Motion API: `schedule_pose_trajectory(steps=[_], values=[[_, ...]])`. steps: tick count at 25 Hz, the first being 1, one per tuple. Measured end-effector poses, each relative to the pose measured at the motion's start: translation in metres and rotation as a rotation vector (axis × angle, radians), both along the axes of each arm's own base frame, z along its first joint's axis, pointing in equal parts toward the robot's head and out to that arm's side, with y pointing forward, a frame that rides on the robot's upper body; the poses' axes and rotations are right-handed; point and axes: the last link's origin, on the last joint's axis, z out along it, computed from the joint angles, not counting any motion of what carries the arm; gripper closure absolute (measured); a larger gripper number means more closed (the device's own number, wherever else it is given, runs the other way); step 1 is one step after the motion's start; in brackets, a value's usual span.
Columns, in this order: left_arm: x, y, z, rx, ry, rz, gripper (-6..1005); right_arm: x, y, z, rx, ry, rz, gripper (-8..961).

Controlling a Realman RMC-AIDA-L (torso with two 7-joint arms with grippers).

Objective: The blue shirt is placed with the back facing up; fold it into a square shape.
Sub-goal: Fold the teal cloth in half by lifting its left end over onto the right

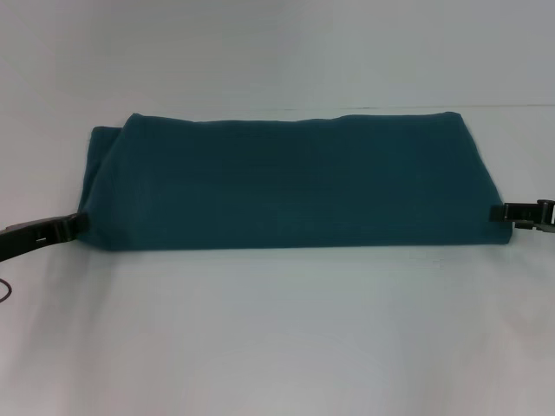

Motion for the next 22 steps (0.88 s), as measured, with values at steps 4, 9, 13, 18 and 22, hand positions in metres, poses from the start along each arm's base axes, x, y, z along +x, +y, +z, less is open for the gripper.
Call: schedule_pose_trajectory(steps=[4, 9, 13, 18, 22], values=[[0.0, 0.0, 0.0, 0.0, 0.0, 0.0, 995, 0.001, 0.001, -0.001, 0.003, -0.004, -0.004, 327], [0.0, 0.0, 0.0, 0.001, 0.001, 0.002, 996, 0.0, 0.001, -0.009, 0.006, -0.01, -0.008, 367], [0.0, 0.0, 0.0, 0.002, 0.001, 0.002, 996, -0.002, 0.002, -0.015, 0.003, -0.011, -0.002, 399], [0.0, 0.0, 0.0, 0.001, 0.001, 0.0, 996, -0.004, 0.003, -0.017, 0.005, -0.006, 0.003, 440], [0.0, 0.001, 0.001, 0.001, 0.001, -0.001, 996, -0.003, 0.002, -0.018, 0.002, -0.006, 0.003, 472]])
